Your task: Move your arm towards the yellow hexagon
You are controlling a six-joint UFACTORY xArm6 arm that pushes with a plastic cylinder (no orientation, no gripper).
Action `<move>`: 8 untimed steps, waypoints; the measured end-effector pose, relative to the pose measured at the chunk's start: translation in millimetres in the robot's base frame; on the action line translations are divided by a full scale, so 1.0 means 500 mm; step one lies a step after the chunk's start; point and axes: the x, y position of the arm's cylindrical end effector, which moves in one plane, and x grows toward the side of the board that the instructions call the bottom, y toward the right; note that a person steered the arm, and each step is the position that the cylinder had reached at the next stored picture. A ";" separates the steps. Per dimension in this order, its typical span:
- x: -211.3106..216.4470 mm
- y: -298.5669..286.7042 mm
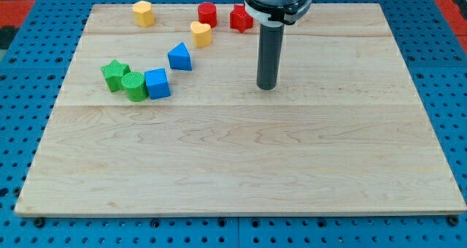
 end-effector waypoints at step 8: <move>-0.101 -0.121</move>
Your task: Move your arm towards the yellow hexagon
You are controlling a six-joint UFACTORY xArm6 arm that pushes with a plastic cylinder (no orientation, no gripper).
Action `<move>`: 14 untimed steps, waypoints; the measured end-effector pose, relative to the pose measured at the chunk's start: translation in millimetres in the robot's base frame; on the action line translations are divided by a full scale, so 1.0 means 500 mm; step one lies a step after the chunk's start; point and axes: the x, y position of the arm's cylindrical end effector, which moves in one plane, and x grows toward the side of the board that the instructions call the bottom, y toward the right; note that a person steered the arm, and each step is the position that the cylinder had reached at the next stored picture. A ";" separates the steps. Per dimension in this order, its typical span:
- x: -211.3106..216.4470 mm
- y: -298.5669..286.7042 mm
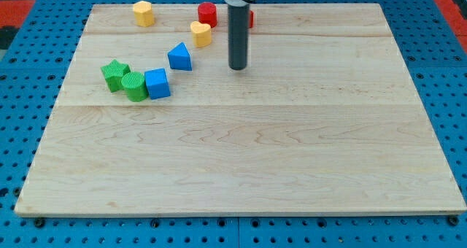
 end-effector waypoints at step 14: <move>-0.072 -0.451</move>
